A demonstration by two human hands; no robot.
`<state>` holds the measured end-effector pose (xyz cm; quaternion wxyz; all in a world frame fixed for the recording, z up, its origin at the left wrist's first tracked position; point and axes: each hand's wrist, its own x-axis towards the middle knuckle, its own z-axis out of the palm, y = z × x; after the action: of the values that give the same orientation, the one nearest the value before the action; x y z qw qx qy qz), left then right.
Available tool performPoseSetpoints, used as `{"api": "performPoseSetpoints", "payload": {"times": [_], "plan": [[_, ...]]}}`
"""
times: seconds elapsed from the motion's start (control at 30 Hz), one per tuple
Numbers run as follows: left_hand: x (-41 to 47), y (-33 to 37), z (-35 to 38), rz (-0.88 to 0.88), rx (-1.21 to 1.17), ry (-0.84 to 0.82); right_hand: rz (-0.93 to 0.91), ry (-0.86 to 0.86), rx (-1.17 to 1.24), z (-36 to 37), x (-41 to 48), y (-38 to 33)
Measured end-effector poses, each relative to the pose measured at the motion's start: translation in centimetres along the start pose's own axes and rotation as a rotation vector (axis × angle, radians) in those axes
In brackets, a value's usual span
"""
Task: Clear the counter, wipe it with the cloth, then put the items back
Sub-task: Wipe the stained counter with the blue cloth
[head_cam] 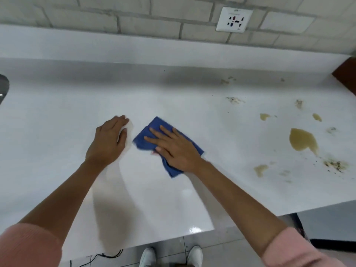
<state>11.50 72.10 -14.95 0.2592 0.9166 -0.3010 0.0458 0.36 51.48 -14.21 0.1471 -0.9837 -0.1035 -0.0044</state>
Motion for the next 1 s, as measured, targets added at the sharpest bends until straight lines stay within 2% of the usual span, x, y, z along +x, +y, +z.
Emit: {"api": "performPoseSetpoints", "payload": {"times": [0.1, 0.17, 0.27, 0.37, 0.43, 0.57, 0.67, 0.77, 0.87, 1.0], "plan": [[0.1, -0.1, -0.1, 0.019, 0.0, 0.011, -0.132, -0.039, 0.038, 0.5, -7.0, -1.6], [0.0, -0.1, -0.1, 0.022, 0.008, 0.012, -0.139, -0.052, 0.066, 0.1, -11.0, -0.7], [-0.1, -0.1, 0.1, 0.019, 0.025, 0.01, 0.044, 0.009, 0.104, -1.8, -12.2, 3.5], [-0.1, -0.2, 0.2, 0.014, 0.034, 0.003, 0.353, 0.113, 0.09, -3.4, -7.7, 6.5], [-0.1, -0.2, 0.2, 0.016, 0.037, 0.002, 0.423, 0.146, 0.037, -3.2, -4.1, 6.1], [-0.2, -0.2, 0.3, 0.016, 0.042, 0.008, 0.22, 0.115, 0.034, -0.4, -2.1, 0.2], [-0.2, -0.2, 0.2, 0.038, 0.04, 0.01, 0.051, 0.087, 0.101, 1.1, -6.5, -3.8], [-0.2, -0.2, 0.0, 0.08, 0.037, 0.015, -0.003, 0.04, 0.22, 1.1, -12.3, -5.1], [-0.4, 0.0, -0.2, 0.063, 0.023, 0.009, 0.133, 0.107, 0.266, -0.3, -16.1, -3.4], [-0.6, 0.2, -0.3, 0.081, 0.028, 0.008, 0.543, 0.35, 0.168, -1.9, -14.5, 2.1]]}}
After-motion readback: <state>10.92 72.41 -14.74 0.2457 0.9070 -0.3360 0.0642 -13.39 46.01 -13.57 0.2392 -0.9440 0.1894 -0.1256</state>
